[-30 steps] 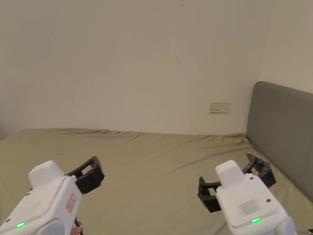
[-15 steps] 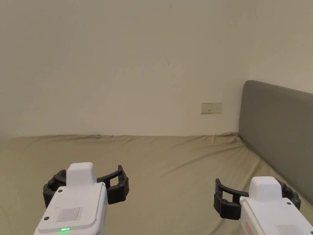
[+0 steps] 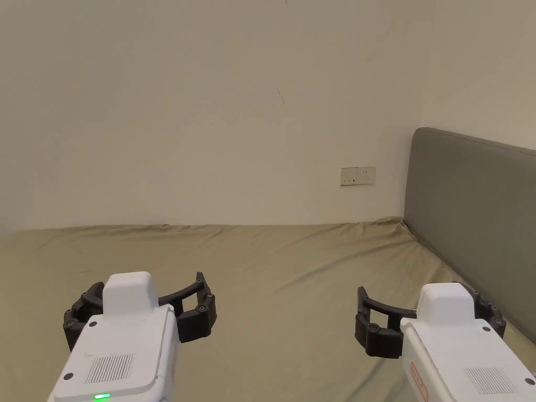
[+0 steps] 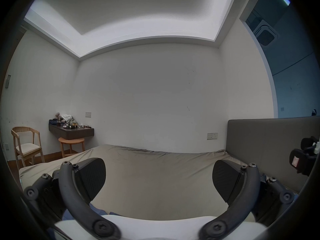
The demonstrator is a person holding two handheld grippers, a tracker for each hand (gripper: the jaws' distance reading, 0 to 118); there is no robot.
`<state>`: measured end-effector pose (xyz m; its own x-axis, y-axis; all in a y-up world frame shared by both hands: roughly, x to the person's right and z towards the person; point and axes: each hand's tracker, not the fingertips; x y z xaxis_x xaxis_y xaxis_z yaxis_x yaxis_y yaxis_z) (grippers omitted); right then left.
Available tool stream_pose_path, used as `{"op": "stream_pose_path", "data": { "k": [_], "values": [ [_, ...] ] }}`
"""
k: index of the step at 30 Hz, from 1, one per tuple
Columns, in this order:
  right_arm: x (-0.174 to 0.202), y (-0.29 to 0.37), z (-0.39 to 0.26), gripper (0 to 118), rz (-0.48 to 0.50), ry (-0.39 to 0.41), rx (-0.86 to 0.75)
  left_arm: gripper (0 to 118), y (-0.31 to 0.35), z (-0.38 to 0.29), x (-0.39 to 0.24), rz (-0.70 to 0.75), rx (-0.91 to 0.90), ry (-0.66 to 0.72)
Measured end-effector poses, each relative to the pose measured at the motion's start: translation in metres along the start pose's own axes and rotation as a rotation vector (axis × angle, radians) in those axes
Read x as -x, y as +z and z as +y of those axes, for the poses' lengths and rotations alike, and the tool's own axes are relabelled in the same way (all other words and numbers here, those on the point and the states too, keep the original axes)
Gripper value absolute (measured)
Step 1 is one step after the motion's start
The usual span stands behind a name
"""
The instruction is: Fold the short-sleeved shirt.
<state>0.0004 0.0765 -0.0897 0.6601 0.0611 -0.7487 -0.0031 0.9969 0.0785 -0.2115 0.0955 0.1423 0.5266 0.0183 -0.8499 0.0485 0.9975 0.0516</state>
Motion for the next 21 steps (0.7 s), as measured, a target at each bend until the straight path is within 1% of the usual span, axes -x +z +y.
{"op": "stream_pose_path", "data": {
  "k": [4, 9, 16, 21],
  "values": [
    [-0.0006, -0.0017, -0.0008, 118, 0.009, -0.015, 0.006, 118, 0.0003, 0.0008, 0.0047, -0.006, 0.005, 0.025],
    [0.0, -0.0009, -0.0017, 118, 0.011, -0.011, 0.003, 118, -0.0005, 0.0005, 0.0082, 0.01, 0.001, 0.053],
    [-0.0001, -0.0018, -0.0013, 118, 0.01, -0.014, 0.006, 118, 0.0019, -0.0038, 0.0021, 0.008, -0.005, -0.001],
    [0.0009, -0.001, -0.001, 118, 0.025, -0.019, 0.005, 118, 0.0031, -0.0047, -0.0016, -0.006, -0.007, -0.014]
  ]
}}
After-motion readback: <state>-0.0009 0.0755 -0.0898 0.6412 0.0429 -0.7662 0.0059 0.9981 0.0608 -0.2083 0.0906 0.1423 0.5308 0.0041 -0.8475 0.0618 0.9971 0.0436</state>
